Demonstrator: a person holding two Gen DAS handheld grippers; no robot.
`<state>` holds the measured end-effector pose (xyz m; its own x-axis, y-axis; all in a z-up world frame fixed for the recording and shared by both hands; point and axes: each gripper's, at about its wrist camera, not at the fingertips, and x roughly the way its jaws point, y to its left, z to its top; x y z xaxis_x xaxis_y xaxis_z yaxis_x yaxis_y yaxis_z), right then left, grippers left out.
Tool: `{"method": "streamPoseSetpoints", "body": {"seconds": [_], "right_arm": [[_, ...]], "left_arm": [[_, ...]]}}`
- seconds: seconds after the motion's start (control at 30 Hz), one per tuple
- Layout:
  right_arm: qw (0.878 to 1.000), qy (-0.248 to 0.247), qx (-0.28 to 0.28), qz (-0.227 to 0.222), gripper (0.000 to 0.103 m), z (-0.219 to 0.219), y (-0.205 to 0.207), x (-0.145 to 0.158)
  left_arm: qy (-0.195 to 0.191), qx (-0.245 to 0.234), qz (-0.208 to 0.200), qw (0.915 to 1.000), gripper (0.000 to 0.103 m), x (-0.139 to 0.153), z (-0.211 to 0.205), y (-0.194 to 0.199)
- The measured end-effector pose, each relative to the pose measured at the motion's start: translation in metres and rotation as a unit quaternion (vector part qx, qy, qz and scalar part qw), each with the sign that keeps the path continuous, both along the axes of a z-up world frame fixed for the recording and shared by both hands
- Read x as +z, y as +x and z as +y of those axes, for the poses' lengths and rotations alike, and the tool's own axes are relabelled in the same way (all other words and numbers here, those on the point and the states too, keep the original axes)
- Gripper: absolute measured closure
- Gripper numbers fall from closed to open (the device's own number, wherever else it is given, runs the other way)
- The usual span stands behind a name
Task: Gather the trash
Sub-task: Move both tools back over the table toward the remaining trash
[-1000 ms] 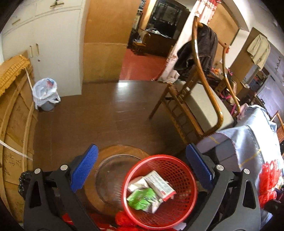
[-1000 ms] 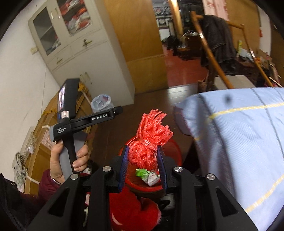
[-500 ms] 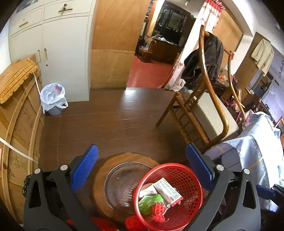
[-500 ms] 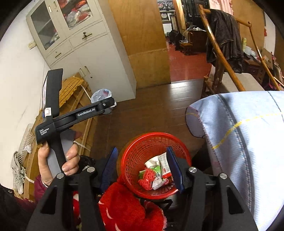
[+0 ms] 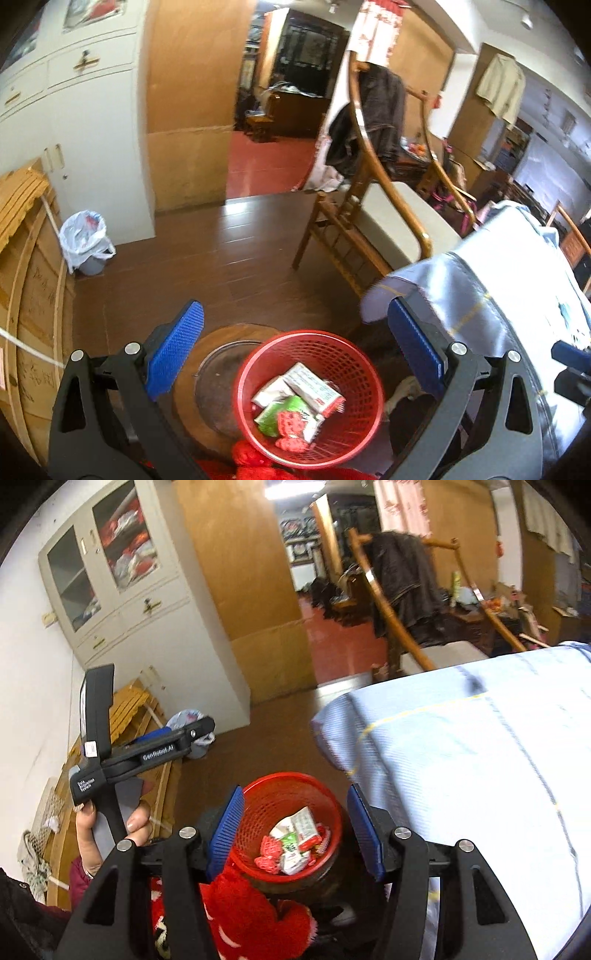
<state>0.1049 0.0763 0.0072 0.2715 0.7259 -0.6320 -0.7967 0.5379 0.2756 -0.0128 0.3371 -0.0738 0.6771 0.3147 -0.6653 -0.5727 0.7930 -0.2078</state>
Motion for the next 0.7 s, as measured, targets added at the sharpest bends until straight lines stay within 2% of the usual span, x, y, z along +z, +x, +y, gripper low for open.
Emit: {"method": "streamPoseSetpoints", "body": {"seconds": [0.17,0.37,0.53,0.7], "right_arm": [[0.998,0.027,-0.043,-0.023,0.041,-0.052,-0.003,0.012],[0.989,0.07,-0.121,-0.041,0.04,-0.14,-0.004,0.017],[0.976,0.091,-0.19,-0.051,0.037,-0.214,-0.005,0.016],[0.96,0.103,-0.254,-0.061,0.035,-0.277,-0.003,0.012]], "left_arm": [[0.022,-0.035,0.0,0.9991,0.007,0.014,-0.038,0.01],[0.054,-0.095,-0.006,0.994,0.007,0.033,-0.098,0.024],[0.055,-0.159,-0.01,0.9857,0.007,0.041,-0.152,0.045],[0.06,-0.224,0.001,0.9727,0.007,0.041,-0.212,0.076]]}}
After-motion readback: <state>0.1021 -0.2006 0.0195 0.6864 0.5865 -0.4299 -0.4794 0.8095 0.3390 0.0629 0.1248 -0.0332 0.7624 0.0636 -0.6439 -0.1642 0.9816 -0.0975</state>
